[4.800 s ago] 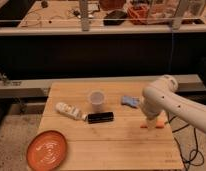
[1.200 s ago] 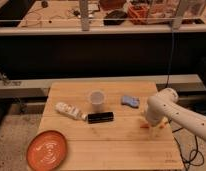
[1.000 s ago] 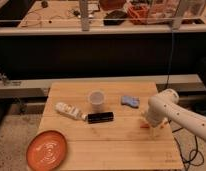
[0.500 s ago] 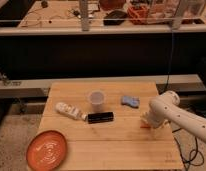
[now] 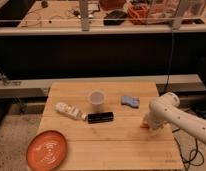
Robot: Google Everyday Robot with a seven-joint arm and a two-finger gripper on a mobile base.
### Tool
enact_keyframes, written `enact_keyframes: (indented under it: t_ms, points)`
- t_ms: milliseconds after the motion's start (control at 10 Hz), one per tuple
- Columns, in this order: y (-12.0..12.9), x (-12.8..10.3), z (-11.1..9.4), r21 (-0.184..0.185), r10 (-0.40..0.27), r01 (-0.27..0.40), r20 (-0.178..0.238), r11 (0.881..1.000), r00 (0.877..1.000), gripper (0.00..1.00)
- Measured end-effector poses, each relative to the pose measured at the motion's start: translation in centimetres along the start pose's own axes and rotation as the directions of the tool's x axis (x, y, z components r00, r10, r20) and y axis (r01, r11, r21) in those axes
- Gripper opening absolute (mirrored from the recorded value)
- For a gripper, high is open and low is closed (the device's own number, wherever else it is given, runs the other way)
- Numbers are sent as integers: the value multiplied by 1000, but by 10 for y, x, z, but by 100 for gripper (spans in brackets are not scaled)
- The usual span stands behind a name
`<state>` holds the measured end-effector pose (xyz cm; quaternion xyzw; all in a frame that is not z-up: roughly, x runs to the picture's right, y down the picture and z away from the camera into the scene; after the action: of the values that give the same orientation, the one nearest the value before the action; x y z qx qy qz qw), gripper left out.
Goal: Drag the pepper across the table
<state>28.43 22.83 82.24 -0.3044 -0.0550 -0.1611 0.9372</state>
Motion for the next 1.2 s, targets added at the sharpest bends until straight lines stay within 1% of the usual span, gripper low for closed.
enact_keyframes:
  t_ms: [100, 300, 400, 500, 800, 900, 1000, 1200]
  points:
    - [-1, -1, 0, 0, -2, 2, -2, 1000, 1000, 26]
    - [-3, -7, 2, 0, -9, 9, -11, 1000, 1000, 5]
    - [-5, -9, 2, -1, -14, 14, -14, 1000, 1000, 2]
    - [-5, -11, 4, -1, -16, 16, -15, 1000, 1000, 1]
    - [-5, -17, 5, -5, -55, 55, -25, 998, 998, 1]
    - [-8, -23, 6, -8, -69, 69, -32, 998, 997, 1]
    - [-10, -26, 6, -8, -75, 75, -33, 997, 997, 1]
    - [-9, -25, 6, -8, -72, 71, -33, 997, 997, 1]
